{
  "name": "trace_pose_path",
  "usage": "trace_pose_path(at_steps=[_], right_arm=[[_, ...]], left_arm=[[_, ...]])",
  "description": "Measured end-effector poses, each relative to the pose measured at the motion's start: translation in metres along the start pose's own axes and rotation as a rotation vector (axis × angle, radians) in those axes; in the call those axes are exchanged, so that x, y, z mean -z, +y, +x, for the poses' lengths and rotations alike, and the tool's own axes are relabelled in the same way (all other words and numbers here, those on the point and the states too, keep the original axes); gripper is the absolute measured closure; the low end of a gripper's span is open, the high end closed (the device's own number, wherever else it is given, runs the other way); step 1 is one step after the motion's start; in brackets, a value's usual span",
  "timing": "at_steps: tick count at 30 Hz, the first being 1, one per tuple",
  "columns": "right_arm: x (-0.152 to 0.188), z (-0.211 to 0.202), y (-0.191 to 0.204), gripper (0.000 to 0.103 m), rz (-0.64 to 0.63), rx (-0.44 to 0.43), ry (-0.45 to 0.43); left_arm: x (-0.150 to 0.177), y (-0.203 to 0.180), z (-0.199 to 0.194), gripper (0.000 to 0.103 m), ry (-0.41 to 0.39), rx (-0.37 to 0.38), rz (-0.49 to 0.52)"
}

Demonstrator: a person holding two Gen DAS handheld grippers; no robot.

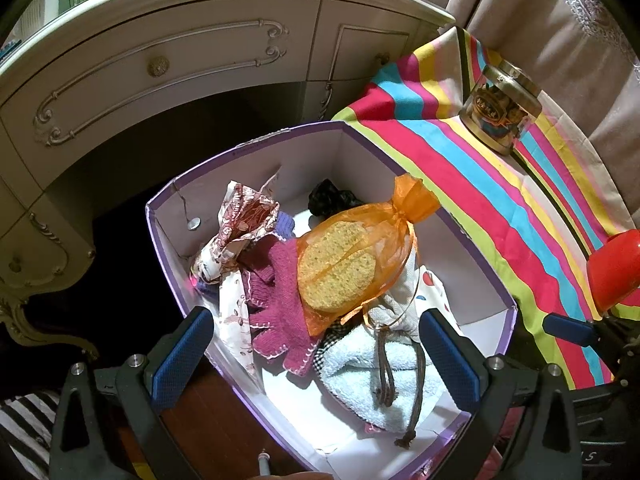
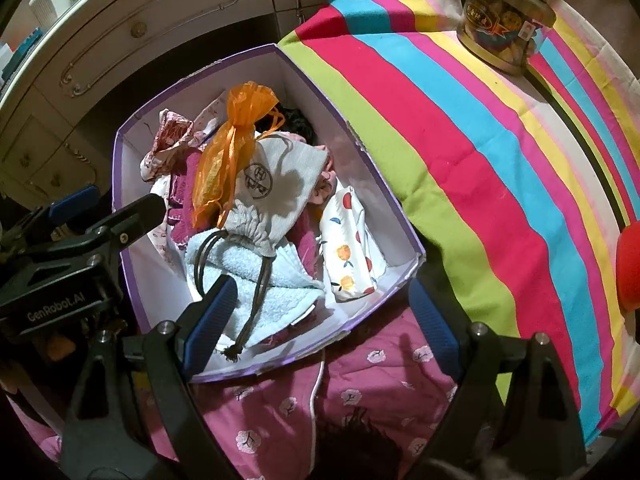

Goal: Organize soft objects

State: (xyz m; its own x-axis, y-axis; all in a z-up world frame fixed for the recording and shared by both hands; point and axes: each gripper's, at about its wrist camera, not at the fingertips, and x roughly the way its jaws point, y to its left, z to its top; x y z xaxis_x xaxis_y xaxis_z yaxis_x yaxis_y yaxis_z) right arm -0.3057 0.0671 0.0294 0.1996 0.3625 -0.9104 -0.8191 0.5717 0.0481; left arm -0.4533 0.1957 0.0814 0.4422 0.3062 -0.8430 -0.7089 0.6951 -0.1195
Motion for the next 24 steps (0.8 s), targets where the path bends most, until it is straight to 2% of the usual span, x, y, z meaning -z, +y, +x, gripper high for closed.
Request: trace_pose_path(at_steps=[18, 24], right_arm=[[0.0019, 0.0046, -0.0006, 0.014, 0.024, -0.014, 0.016], [0.0016, 0.0053, 0.0007, 0.014, 0.025, -0.015, 0.017]], left_arm=[[0.0009, 0.0008, 0.0011, 0.000, 0.001, -0.012, -0.006], [0.0010, -0.0015, 0.0007, 0.000, 0.008, 0.022, 0.000]])
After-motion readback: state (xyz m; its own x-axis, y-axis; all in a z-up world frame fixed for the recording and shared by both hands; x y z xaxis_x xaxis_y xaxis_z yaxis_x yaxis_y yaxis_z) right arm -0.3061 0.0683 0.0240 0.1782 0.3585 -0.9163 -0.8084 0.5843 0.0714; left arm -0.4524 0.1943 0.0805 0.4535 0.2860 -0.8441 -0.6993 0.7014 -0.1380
